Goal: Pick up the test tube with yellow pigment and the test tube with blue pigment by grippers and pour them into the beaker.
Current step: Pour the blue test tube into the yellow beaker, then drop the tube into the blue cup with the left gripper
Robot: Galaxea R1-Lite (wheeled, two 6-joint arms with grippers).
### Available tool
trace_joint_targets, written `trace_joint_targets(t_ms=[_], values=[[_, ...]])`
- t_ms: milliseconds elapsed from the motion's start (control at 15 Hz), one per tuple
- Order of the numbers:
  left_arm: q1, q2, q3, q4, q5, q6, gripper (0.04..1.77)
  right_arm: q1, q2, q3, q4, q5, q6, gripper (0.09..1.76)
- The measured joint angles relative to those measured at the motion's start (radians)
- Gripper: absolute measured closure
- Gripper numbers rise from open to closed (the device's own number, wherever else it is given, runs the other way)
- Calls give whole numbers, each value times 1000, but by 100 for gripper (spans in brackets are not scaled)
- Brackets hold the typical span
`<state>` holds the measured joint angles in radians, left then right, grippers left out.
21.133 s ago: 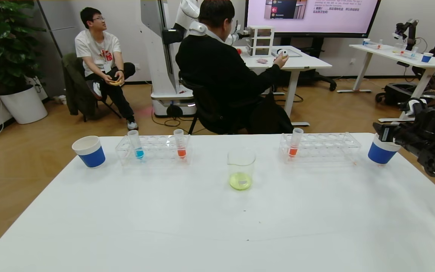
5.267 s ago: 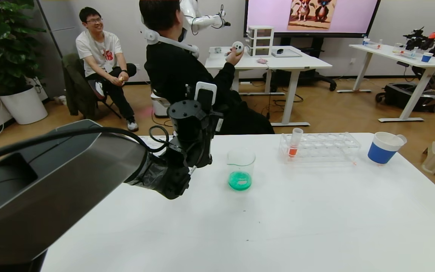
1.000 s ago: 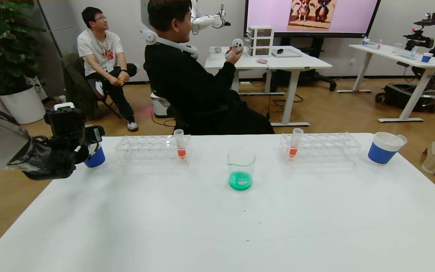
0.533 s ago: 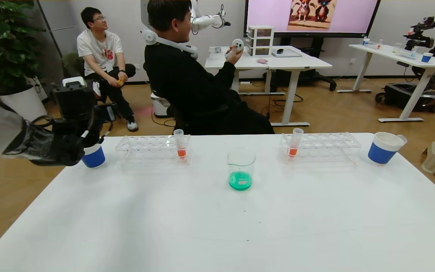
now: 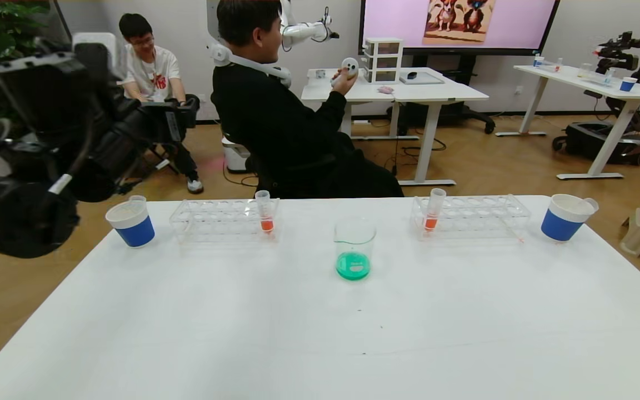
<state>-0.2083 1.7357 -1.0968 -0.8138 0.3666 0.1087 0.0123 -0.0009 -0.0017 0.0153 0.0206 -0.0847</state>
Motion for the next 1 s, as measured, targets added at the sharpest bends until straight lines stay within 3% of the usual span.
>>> trace_joint_targets(t_ms=[200,600,800,1000], values=[[34,-215,102,83,-6,67,6,0,0,0,0,0,0,12],[197,-664,299,324,-17,78,6,0,0,0,0,0,0,12],[214,-876,389,446,-20,80,6,0,0,0,0,0,0,12],[216,-1080,453,638,-20,81,6,0,0,0,0,0,0,12]])
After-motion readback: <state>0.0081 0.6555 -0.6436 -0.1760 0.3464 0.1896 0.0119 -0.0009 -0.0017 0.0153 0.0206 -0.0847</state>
